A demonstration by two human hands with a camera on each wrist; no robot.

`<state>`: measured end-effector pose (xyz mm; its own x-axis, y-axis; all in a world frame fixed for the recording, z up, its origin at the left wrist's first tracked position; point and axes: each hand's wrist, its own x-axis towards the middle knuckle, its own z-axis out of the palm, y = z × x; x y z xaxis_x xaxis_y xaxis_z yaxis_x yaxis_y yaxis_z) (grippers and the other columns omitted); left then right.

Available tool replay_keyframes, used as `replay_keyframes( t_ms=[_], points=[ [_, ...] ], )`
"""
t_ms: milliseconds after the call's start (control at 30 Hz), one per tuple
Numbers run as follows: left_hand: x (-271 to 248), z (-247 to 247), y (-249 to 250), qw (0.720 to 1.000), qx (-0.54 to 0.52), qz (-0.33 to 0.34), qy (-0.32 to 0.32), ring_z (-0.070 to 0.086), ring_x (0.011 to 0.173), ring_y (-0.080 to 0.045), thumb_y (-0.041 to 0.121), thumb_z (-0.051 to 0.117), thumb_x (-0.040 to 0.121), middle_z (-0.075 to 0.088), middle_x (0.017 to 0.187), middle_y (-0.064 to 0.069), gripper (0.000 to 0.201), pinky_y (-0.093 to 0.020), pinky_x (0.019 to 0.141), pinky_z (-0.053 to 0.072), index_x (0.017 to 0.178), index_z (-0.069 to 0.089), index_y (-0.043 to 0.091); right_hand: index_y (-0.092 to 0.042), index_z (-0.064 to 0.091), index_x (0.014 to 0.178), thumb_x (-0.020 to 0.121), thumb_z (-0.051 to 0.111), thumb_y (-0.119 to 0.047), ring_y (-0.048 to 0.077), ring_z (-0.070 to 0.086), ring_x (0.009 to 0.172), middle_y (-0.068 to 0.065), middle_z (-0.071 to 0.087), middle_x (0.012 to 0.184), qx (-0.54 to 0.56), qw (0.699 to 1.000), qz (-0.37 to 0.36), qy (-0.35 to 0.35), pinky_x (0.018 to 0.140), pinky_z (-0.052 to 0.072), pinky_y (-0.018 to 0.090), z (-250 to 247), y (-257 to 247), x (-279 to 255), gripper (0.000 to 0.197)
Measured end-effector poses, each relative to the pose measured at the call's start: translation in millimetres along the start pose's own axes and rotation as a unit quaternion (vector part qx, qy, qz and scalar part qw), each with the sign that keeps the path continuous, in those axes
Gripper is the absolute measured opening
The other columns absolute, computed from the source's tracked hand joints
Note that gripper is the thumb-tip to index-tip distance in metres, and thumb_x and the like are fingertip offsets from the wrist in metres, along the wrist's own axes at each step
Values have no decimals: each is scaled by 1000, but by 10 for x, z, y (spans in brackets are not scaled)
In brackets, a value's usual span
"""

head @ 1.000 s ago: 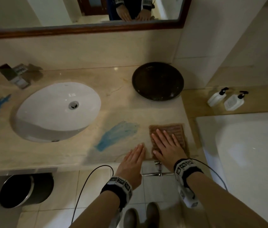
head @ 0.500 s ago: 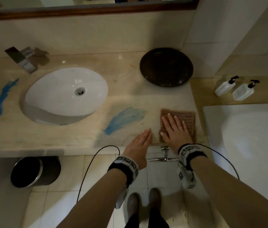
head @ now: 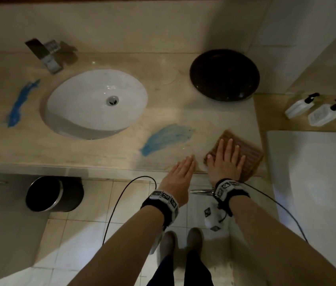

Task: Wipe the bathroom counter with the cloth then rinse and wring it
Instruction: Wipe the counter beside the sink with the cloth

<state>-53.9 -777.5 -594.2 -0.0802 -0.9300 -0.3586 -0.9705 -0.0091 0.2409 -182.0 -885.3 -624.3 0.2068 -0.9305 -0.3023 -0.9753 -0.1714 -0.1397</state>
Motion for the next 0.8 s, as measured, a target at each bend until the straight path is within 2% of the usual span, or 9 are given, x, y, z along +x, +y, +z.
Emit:
replay_keyframes(
  t_ms=[100,200,233,300,400,467,600,733,800],
  points=[
    [-17,-6,11,1000,-4,0,6,-17,146,-18,1,42,83,-21,158,-7,87,-33,119,-7,150,-13,8,-24,-17,150,98,15,-51,27,-16,146,3,-23,158,-22,997,-72,-11,116,-12,48,74,-174,-100,66],
    [-86,1,-12,1000,2,-6,11,-24,141,-13,1,43,83,-27,154,-4,89,-31,115,-13,150,-14,10,-31,-19,149,97,15,-54,21,-15,147,-4,-24,157,-52,985,-165,-23,116,-12,44,-32,126,24,66],
    [-110,7,-26,1000,7,-7,7,-25,138,-12,0,44,82,-29,152,-2,91,-31,114,-14,150,-15,11,-33,-19,149,97,15,-54,20,-15,147,-5,-25,157,-48,985,-161,-29,117,-12,43,-73,224,77,65],
    [-143,28,-57,1000,19,-8,-7,-26,138,-11,0,46,80,-31,151,-1,95,-32,114,-14,150,-17,13,-33,-15,150,98,16,-53,22,-13,147,-3,-21,159,-21,995,-92,-28,118,-8,46,-122,245,110,64],
    [-119,46,-65,1000,19,-18,-18,-23,142,-13,0,46,78,-33,150,0,96,-33,117,-12,150,-17,12,-25,-12,152,98,18,-51,28,-13,147,4,-19,159,11,1000,-17,-4,118,-7,51,-54,-94,20,67],
    [-104,35,-33,999,18,-25,-20,-21,144,-14,3,46,79,-30,153,-1,95,-34,119,-9,150,-17,12,-23,-16,151,98,16,-53,29,-17,146,5,-22,158,3,999,-39,-14,117,-10,51,16,-246,-39,69],
    [-119,-34,-67,999,11,-42,-19,-14,146,-15,8,44,82,-20,158,-2,89,-34,119,-7,151,-12,12,-23,-17,150,94,16,-61,28,-18,146,4,-24,158,-16,994,-96,-47,113,-16,48,-5,-164,-6,76],
    [-201,-202,-395,991,9,-129,31,-10,147,-18,14,41,88,-13,160,-2,79,-39,120,-5,152,-4,12,-21,-16,151,92,22,-64,29,-18,145,5,-24,158,-12,993,-99,-57,113,-15,50,-42,-190,-12,81],
    [-241,-262,-680,981,-1,-181,74,0,148,-22,19,41,88,-5,161,-4,79,-42,120,3,153,-4,13,-21,-16,151,93,22,-62,30,-17,146,6,-23,158,-10,995,-92,-46,114,-14,51,-26,-247,-17,80]
  ],
)
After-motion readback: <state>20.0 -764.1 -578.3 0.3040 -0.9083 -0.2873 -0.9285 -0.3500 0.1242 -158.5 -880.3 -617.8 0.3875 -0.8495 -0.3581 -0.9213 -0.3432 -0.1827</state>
